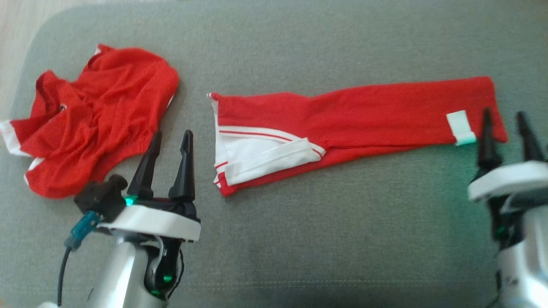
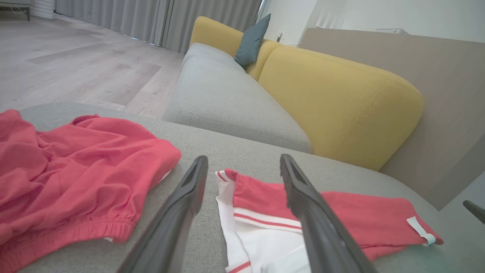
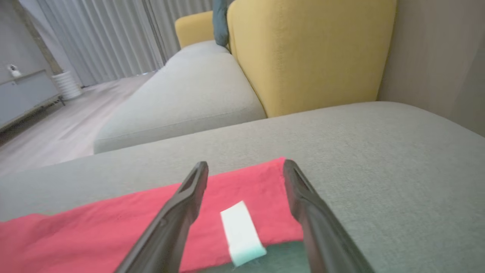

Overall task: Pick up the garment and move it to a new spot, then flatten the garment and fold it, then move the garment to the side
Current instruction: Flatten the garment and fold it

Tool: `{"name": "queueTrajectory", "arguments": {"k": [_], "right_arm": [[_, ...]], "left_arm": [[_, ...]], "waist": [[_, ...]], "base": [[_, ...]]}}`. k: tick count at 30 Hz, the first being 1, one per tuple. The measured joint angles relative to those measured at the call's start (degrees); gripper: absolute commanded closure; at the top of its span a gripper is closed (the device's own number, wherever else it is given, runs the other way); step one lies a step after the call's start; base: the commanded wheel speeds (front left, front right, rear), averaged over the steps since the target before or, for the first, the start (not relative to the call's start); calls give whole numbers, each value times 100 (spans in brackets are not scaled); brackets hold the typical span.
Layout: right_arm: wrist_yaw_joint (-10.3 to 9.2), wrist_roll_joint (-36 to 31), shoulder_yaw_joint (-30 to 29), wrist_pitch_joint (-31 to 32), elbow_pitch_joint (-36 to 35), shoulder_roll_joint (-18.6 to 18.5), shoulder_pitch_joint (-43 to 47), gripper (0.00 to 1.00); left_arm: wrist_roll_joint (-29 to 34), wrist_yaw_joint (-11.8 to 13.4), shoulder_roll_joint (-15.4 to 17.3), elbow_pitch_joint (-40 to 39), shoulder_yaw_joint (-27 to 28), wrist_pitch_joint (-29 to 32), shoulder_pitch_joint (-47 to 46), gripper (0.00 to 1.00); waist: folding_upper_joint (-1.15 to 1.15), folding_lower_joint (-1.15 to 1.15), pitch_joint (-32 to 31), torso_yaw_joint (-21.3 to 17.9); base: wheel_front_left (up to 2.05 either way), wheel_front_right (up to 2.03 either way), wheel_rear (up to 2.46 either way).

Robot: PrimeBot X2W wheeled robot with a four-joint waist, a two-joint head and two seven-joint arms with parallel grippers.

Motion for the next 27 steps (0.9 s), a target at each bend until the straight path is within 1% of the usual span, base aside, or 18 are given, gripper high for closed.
{"name": "queueTrajectory", "arguments": {"k": [2,6,11,12,21,27], "right_arm": [[0,-97,-369,293,266,-2,-309,0],[0,-263,-953,871,835,-16,-886,0],[0,-526,-1306,1412,1448,-175,-1382,0],[0,-526,-1306,1412,1448,-175,-1382,0],[0,-1047,-1561,1756,2261,-431,-2010,0],[0,-1060,-1626,1779,2546,-487,-2332,0]], "left_arm": [[-1,-47,-3,18,-20,0,-79,0],[-10,-47,-8,23,-77,-1,-229,0],[-11,-47,-11,48,-170,-1,-402,0],[-11,-47,-11,48,-170,-1,-402,0],[-11,-49,-22,79,-167,-1,-547,0],[-10,-49,-26,82,-160,-1,-608,0]], "waist": [[0,0,106,55],[0,0,331,167],[0,0,596,291],[0,0,596,291],[0,0,898,375],[0,0,993,343]], "base": [[0,0,0],[0,0,0],[0,0,0],[0,0,0],[0,0,0],[0,0,0]]}}
